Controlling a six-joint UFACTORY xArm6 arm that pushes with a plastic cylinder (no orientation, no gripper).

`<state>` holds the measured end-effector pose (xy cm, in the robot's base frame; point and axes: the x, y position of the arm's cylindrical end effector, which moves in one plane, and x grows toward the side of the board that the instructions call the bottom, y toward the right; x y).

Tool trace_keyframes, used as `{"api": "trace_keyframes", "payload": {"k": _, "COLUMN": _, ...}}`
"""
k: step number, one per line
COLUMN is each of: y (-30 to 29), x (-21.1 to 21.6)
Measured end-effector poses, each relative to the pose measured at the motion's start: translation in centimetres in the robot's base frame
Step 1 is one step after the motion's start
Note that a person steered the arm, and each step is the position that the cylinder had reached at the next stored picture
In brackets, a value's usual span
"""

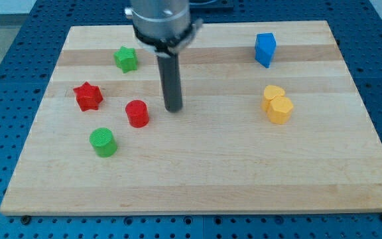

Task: Push the red circle into the red star

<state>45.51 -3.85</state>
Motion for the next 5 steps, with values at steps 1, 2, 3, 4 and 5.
{"api": "trace_keyframes", "payload": {"k": 1, "y": -0.3, "x": 2.5}}
{"api": "trace_keyframes", "payload": {"k": 2, "y": -6.3, "x": 2.5}}
{"api": "trace_keyframes", "payload": {"k": 3, "y": -7.9, "x": 2.5}}
{"api": "trace_keyframes", "payload": {"k": 4, "y": -7.9, "x": 2.5}}
{"api": "trace_keyframes", "payload": {"k": 5, "y": -7.9, "x": 0.8}}
